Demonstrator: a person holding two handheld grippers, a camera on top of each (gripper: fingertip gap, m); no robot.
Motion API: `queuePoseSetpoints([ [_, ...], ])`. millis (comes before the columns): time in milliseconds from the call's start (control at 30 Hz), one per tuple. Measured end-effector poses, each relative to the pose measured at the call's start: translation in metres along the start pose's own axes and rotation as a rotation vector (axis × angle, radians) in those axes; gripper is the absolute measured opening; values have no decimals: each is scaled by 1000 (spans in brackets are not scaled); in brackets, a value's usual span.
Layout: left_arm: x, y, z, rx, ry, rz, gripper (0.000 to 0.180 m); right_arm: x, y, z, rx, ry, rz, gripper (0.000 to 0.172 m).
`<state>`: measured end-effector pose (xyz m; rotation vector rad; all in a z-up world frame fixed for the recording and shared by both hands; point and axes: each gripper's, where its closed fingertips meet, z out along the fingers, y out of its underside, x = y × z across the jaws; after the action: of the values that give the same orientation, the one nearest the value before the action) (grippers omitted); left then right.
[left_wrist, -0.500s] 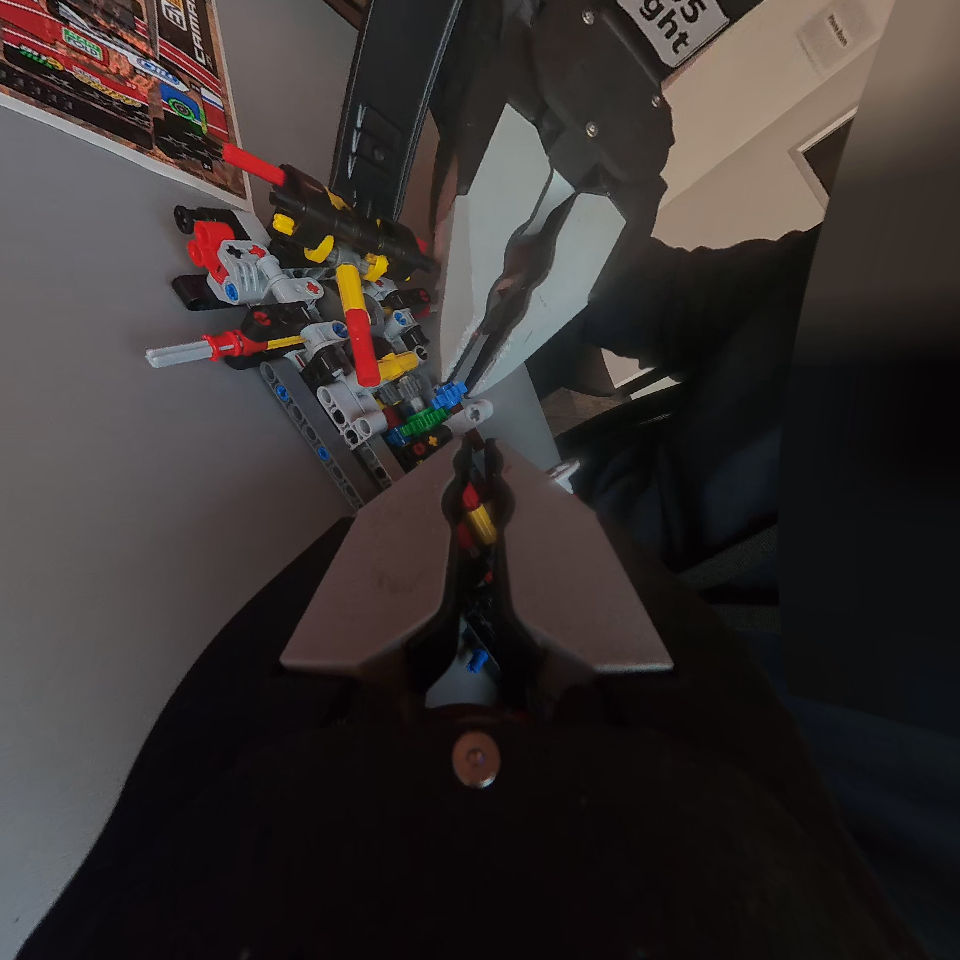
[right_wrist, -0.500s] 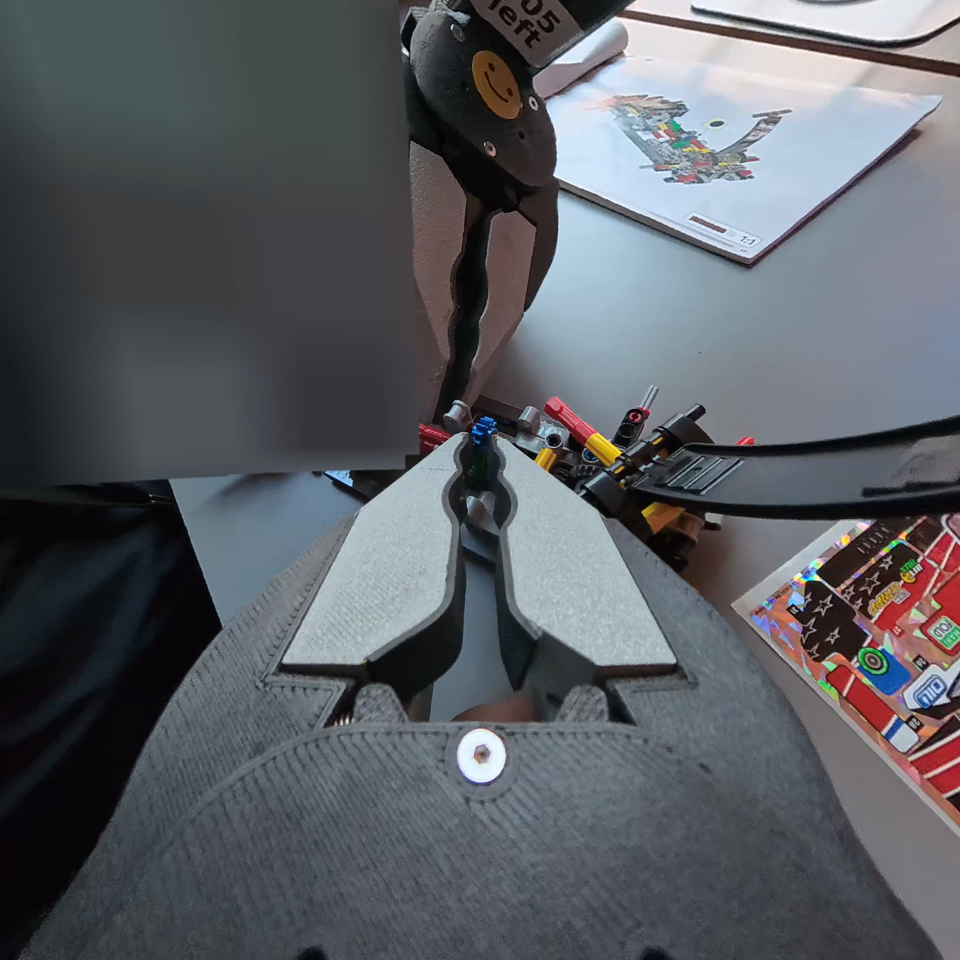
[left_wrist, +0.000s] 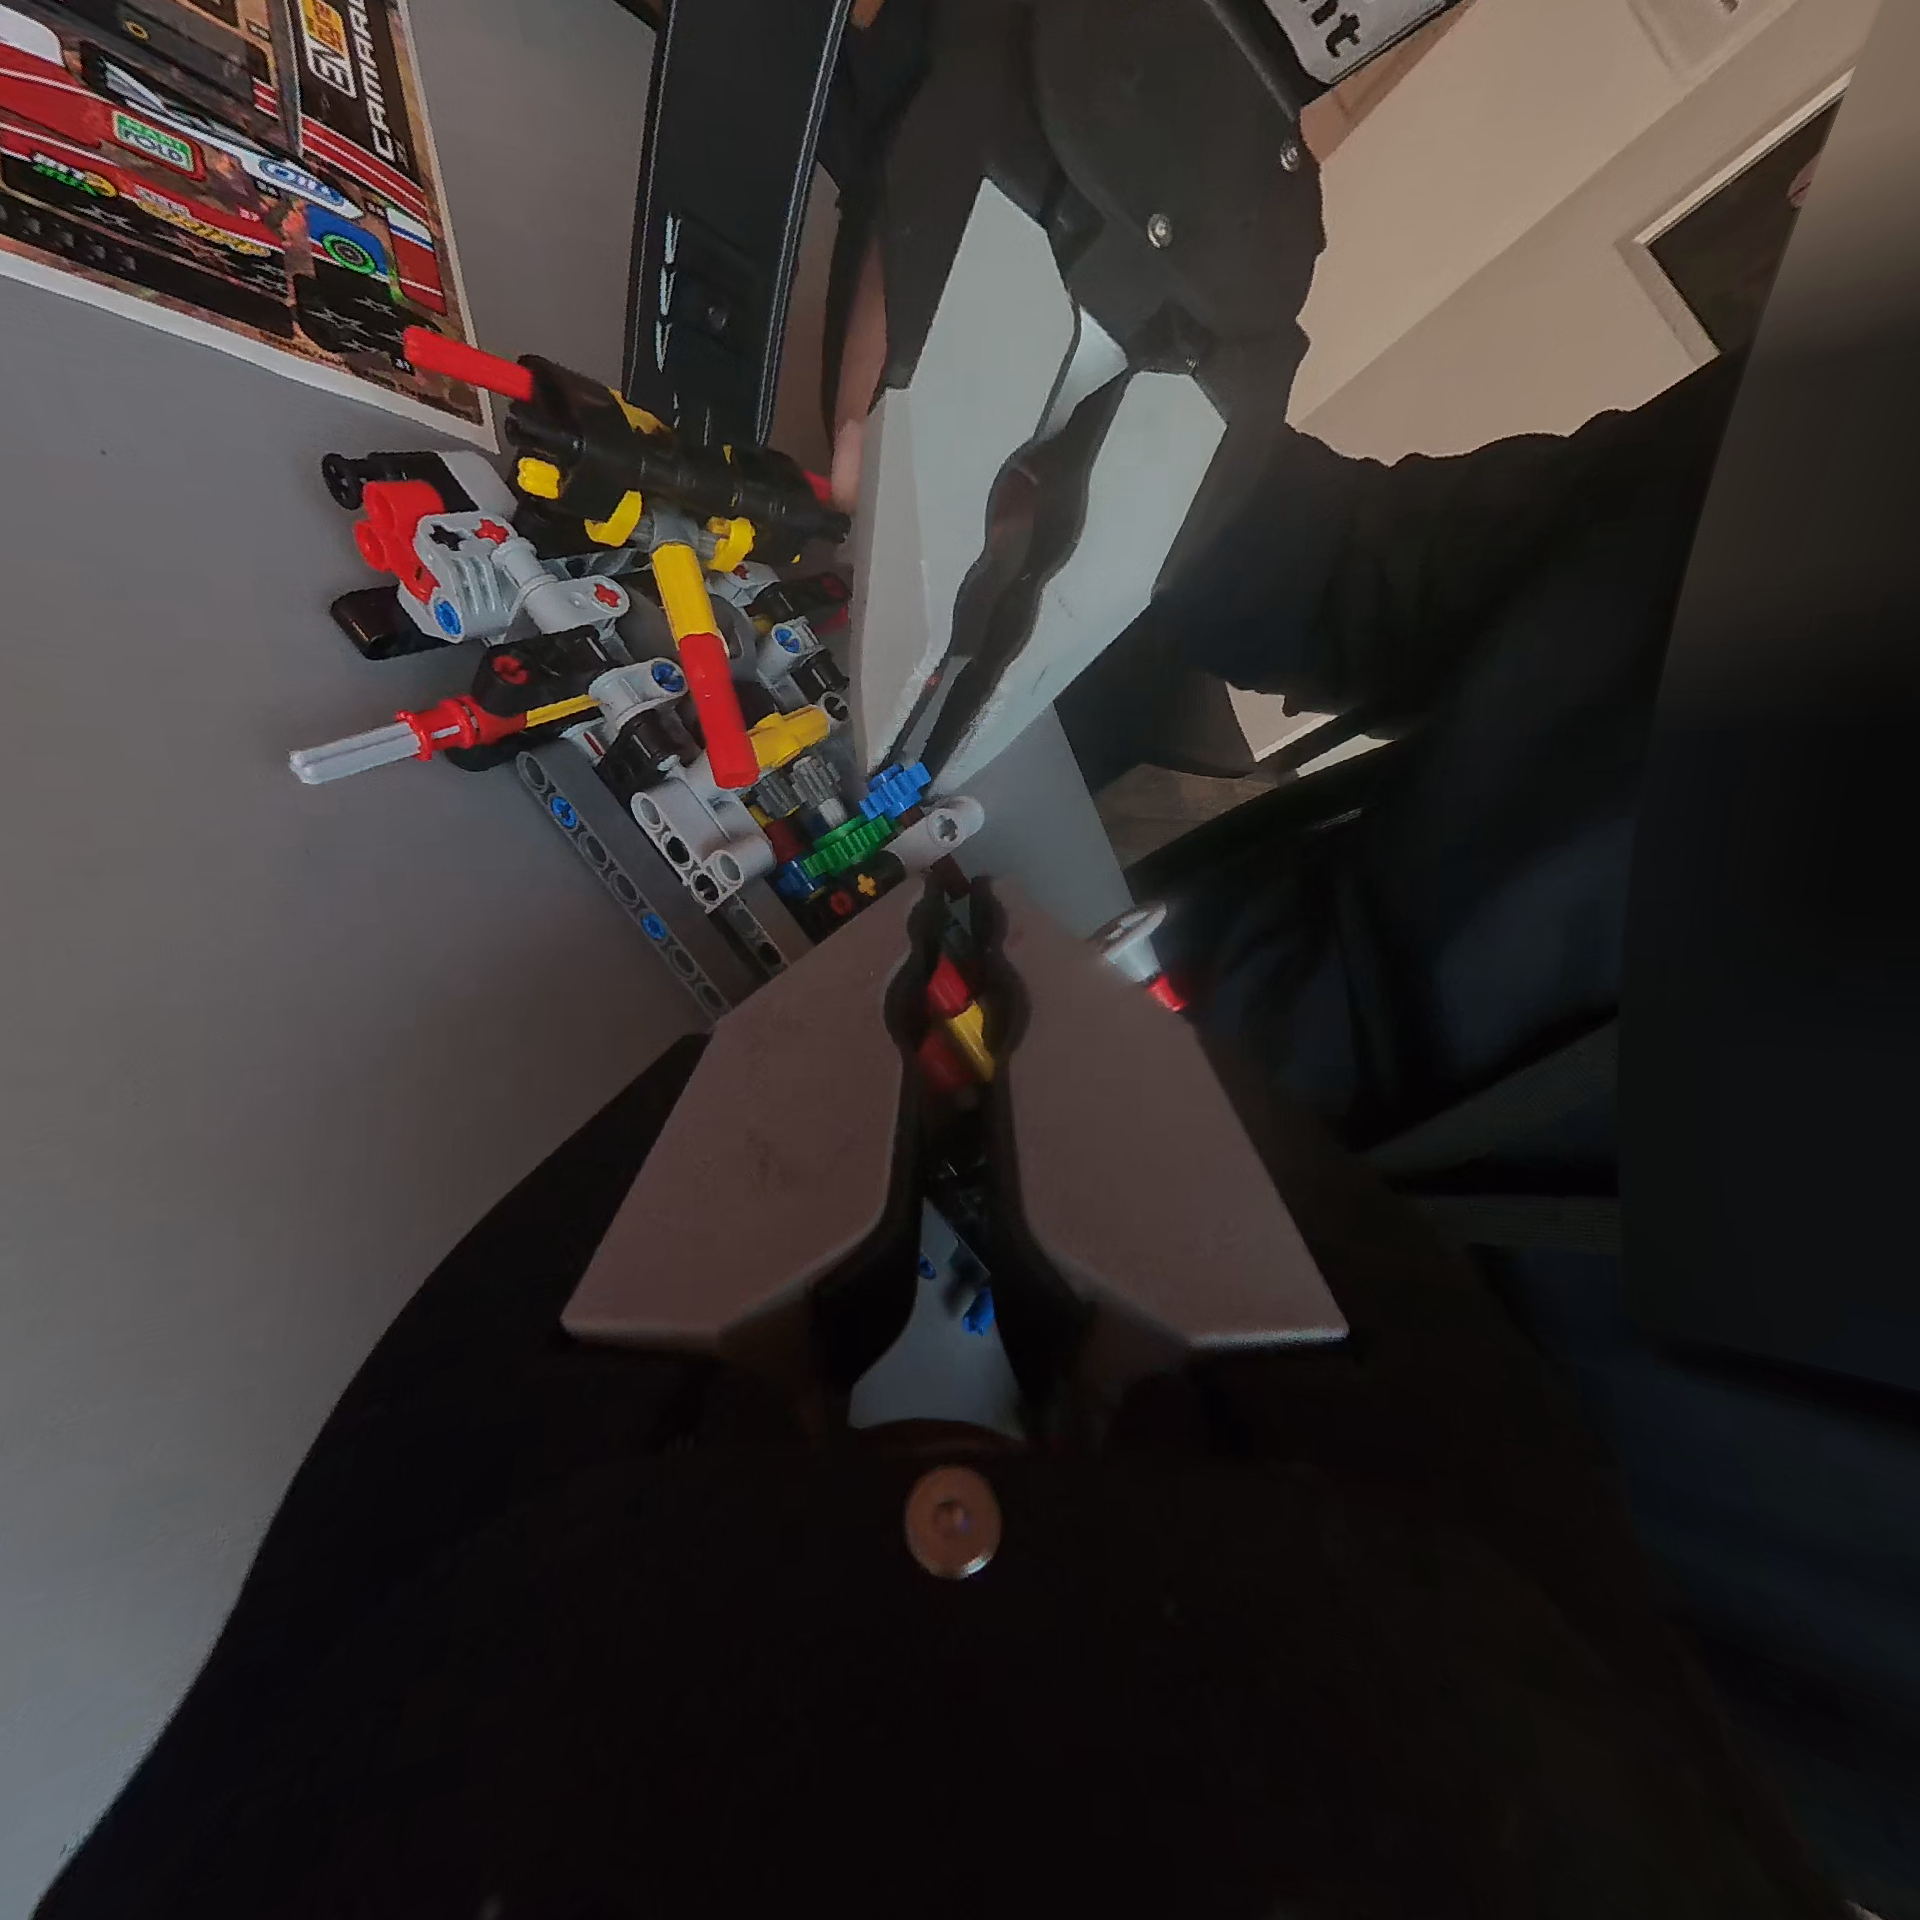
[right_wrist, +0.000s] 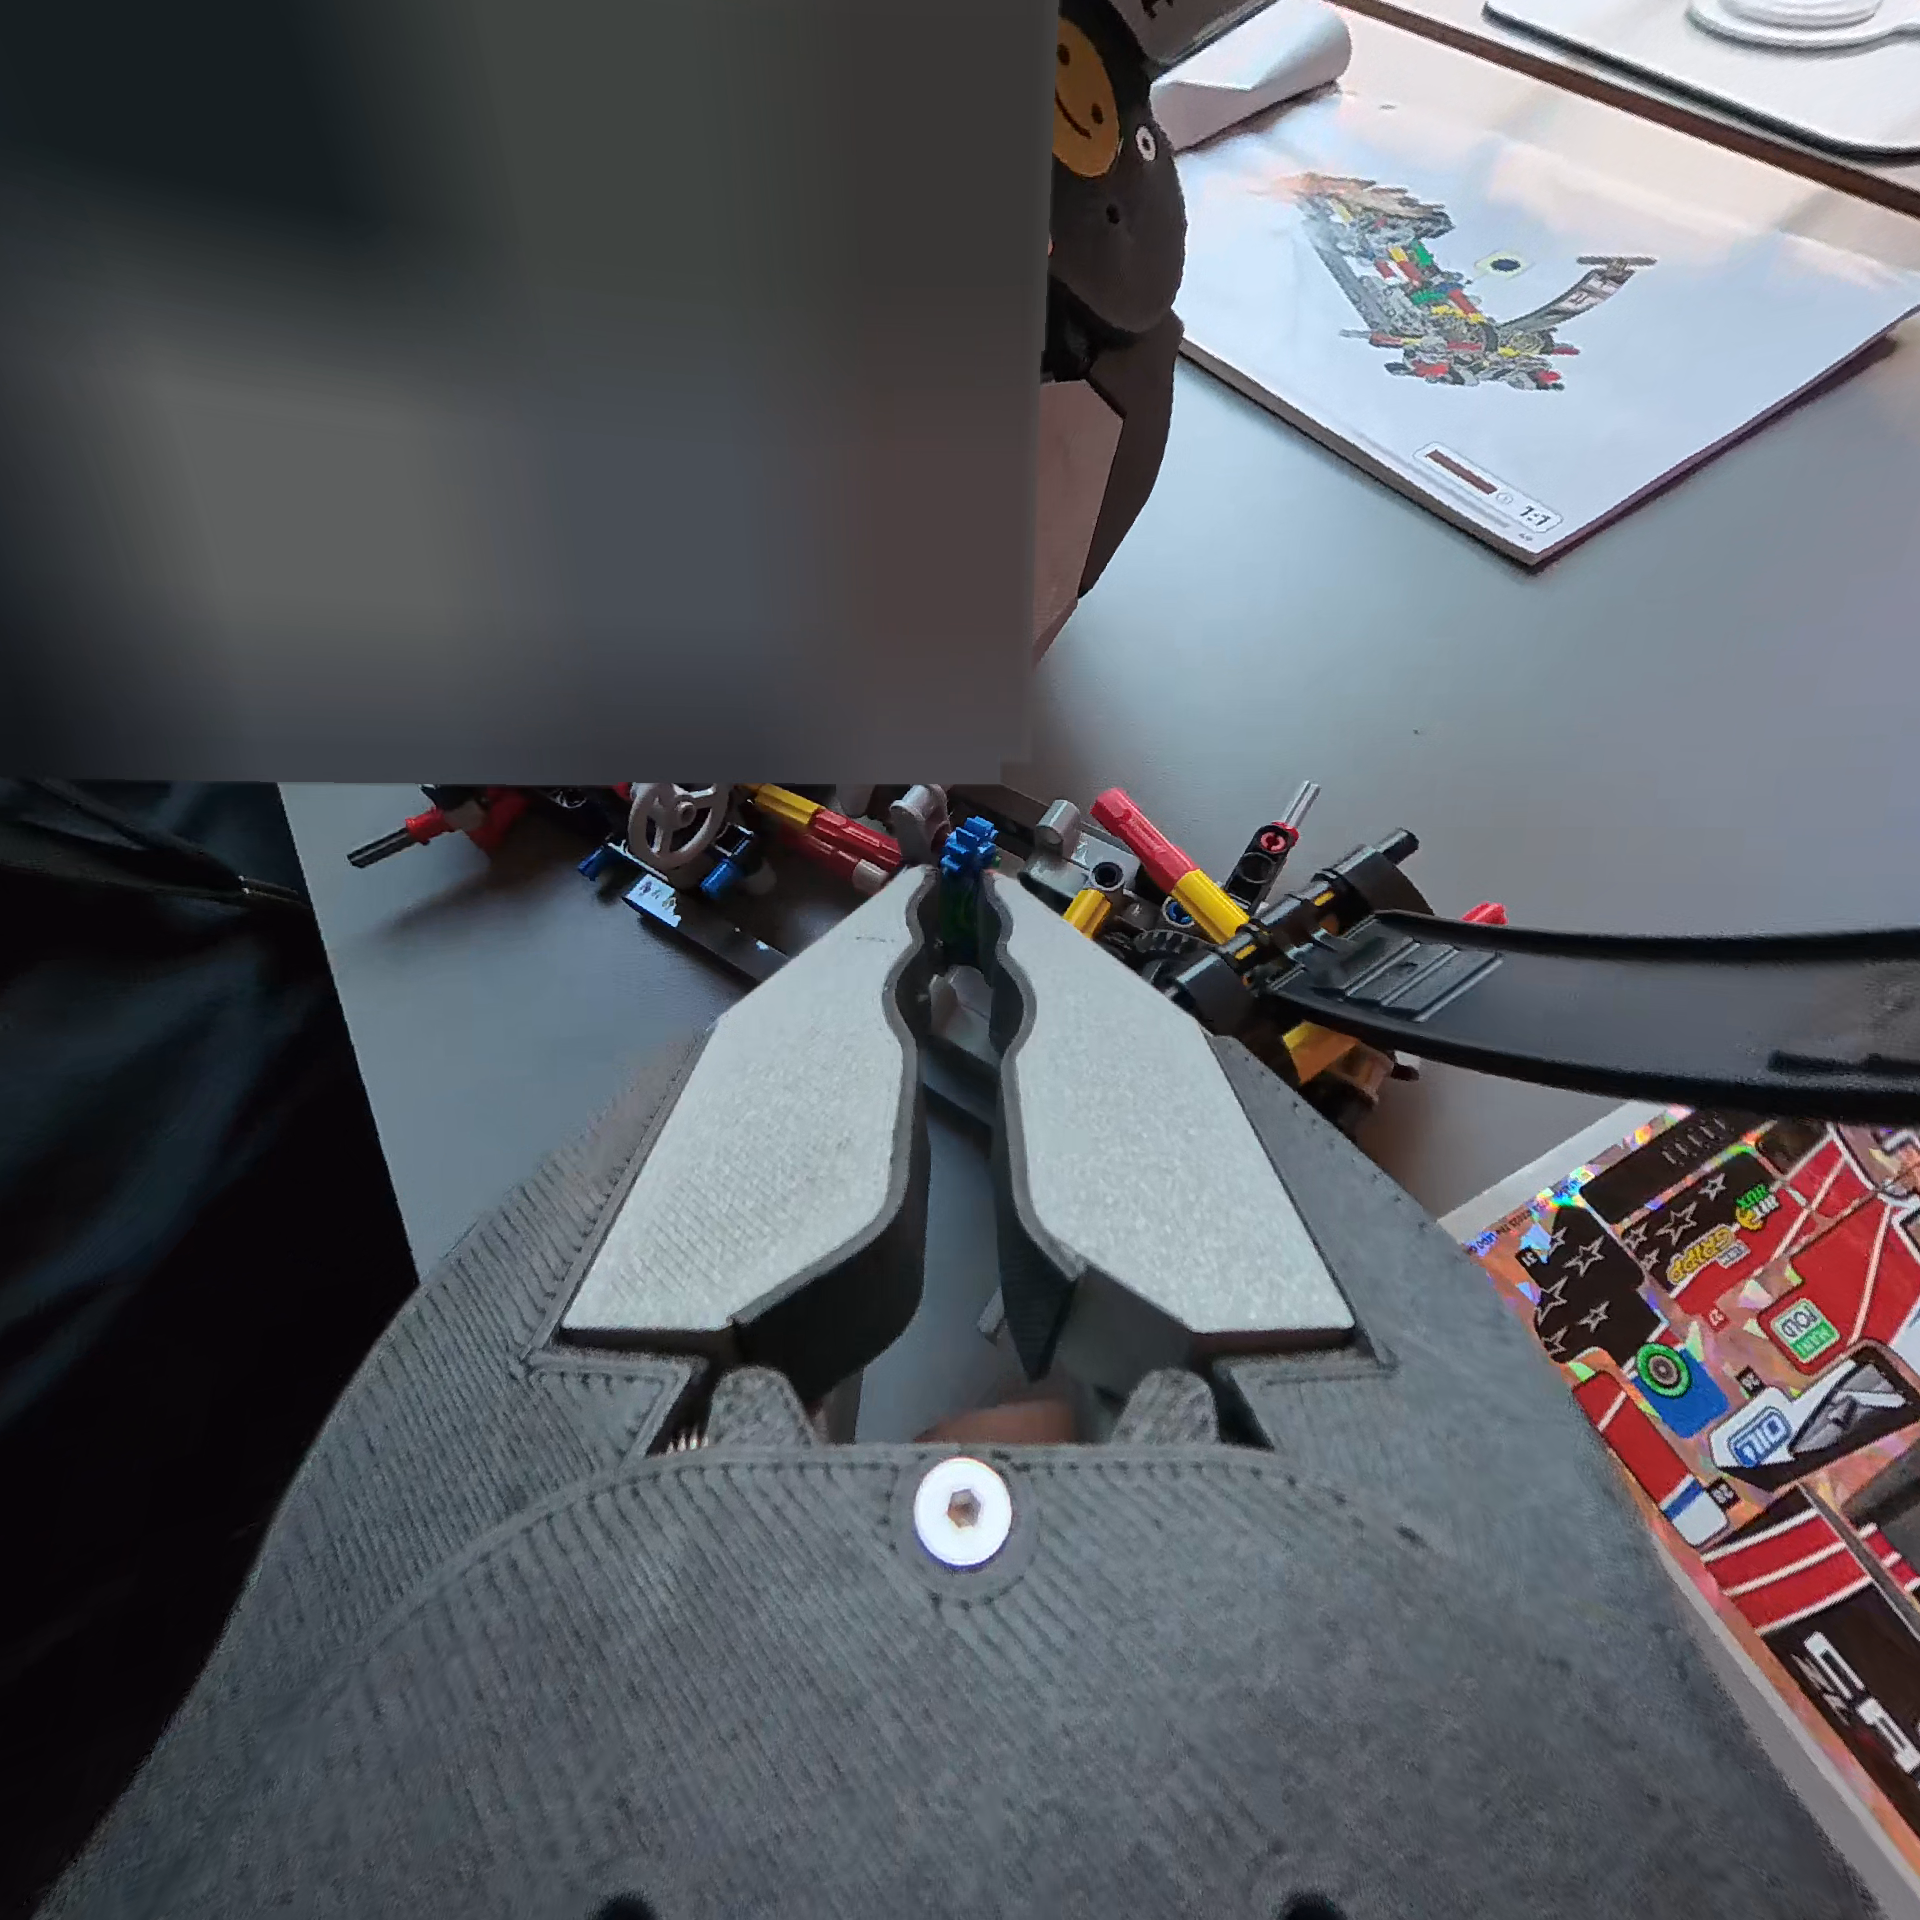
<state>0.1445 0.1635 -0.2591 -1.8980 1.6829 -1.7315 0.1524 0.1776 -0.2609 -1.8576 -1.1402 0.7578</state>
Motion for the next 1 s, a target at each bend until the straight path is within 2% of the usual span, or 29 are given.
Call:
queuePoseSetpoints([
  [167,-1,-1,0,2,-7,7,1,0,2,1,-20,1,-44,2],
  [267,-1,-1,0,4,-4,-1,1,2,2,2,-26,46,-111,2],
  [333,-2,-3,0,17,-13,-7,1,5,2,2,-26,74,-93,3],
  [433,-2,-3,-1,16,10,-35,2,1,0,1,-5,69,-4,15],
  [567,-1,-2,-1,12,23,-45,4,-3,0,3,-10,117,-43,22],
  [700,7,-1,-6,-5,62,-14,17,-1,-1,4,-13,148,0,29],
  [800,12,-7,-19,-6,41,67,16,2,-2,1,5,215,42,32],
  [867,6,-12,-27,-16,-60,187,16,3,-3,-2,28,264,71,32],
  [1000,-11,-17,-28,-79,-276,469,42,3,-6,-3,58,323,158,33],
])
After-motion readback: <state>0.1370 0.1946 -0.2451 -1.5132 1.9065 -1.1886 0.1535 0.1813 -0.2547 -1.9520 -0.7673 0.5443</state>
